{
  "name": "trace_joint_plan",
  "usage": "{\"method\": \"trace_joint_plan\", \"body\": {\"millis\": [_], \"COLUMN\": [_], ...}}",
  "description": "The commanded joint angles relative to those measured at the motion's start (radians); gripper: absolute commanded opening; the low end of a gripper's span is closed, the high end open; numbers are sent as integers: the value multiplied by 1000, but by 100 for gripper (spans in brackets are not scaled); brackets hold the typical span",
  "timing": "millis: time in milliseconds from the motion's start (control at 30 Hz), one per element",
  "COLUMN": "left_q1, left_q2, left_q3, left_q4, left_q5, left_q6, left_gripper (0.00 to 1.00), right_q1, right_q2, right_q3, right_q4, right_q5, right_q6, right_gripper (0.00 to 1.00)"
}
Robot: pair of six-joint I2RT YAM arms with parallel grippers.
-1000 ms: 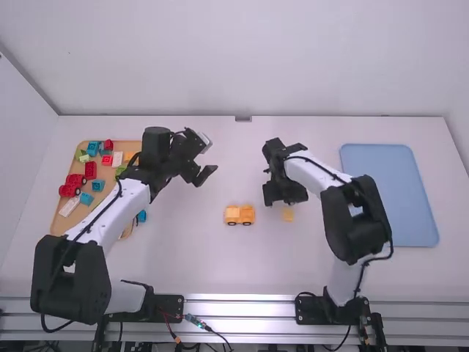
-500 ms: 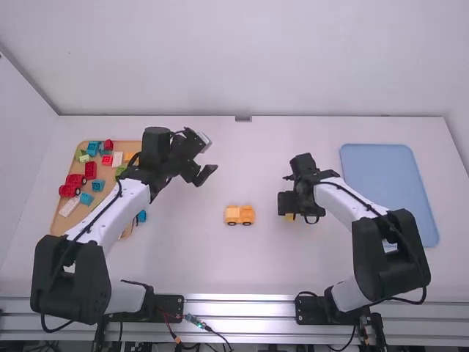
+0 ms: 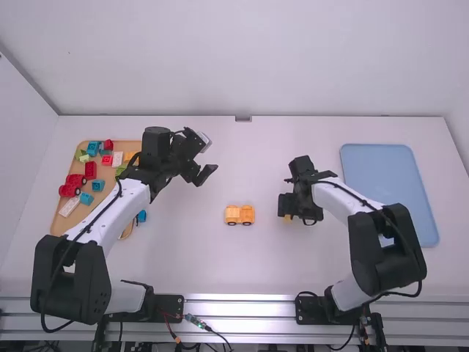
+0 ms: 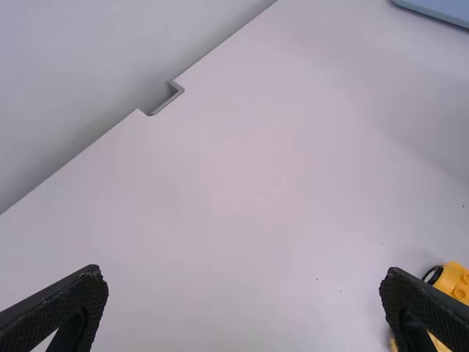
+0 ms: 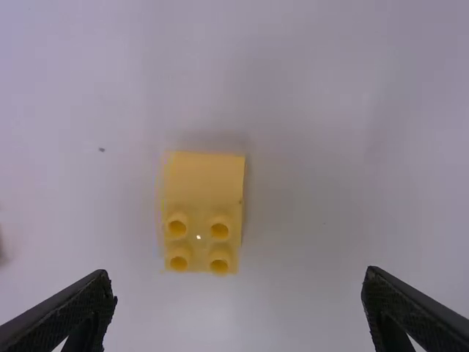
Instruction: Assemble lego blocks to make yellow taxi
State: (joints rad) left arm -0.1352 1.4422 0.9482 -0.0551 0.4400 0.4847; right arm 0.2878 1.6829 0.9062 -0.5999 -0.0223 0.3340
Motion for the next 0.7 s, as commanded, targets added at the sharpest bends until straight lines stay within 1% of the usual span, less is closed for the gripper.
{"method": "trace_joint_plan", "body": {"millis": [0,200,367,567,667], "left_q1": [0,1,1,0,1], "left_q2": [-17,-17,-17,-17,-17], "left_q3": [-7,-7,-8,-8,-7], "left_q4": [1,0,-1,-4,-4], "left_q5": [9,6,6,5,6], "left_q6": [-10,-10,-10,-10,-9], "left_gripper": [99,99,99,99,99], "right_q1": [2,3,31,65,67], "right_q2": [35,77,112,149,166], "right_q3": [-3,-3,20,52,58], "right_q4": [-8,16,19,28,28], "right_q5": [8,23,24,48,57], "right_q6": [18,15,15,18,18], "right_gripper": [89,88,87,83,81]}}
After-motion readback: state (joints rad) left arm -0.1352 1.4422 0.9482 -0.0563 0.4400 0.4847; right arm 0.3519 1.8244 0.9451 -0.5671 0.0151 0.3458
